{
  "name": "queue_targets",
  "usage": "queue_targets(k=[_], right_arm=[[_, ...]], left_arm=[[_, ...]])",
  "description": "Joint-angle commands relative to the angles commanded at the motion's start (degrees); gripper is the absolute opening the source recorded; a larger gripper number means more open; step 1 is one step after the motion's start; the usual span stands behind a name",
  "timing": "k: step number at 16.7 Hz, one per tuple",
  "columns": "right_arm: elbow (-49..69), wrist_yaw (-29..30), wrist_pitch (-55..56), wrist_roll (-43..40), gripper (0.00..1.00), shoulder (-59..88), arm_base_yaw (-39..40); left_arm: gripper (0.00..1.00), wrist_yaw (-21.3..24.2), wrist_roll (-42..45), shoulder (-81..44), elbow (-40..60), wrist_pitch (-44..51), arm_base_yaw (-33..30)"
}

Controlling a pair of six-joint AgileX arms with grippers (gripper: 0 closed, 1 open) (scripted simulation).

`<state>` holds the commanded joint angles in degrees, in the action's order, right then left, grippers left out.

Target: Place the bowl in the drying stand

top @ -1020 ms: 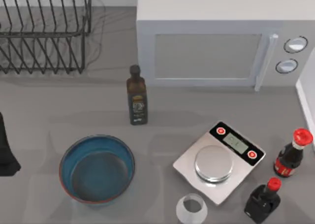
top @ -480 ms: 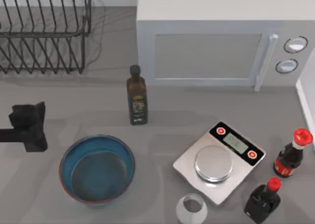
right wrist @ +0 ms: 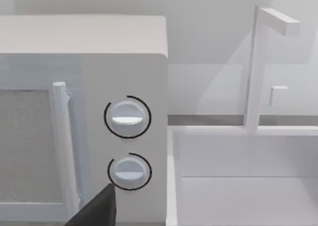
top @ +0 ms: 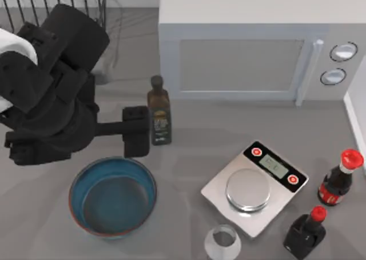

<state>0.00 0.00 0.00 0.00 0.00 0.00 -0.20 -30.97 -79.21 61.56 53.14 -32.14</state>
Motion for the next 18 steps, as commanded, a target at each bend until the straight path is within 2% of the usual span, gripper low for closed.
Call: queue_targets(k=[4,8,15,18], right_arm=[[0.0,0.0,0.0,0.0,1.00,0.0,0.0],[0.0,0.0,0.0,0.0,1.00,0.0,0.0],[0.0,0.0,0.0,0.0,1.00,0.0,0.0],[0.0,0.0,0.0,0.0,1.00,0.0,0.0]], left_arm=[[1.00,0.1,-6.5,-15.4,13.3,10.4,-6.6],[1.00,0.2,-10.2,-24.0,21.2,15.9,-10.4],[1.00,0.3,-10.6,-24.6,21.9,16.2,-10.6],[1.00,0.2,-11.6,-23.7,17.9,12.6,-11.7]])
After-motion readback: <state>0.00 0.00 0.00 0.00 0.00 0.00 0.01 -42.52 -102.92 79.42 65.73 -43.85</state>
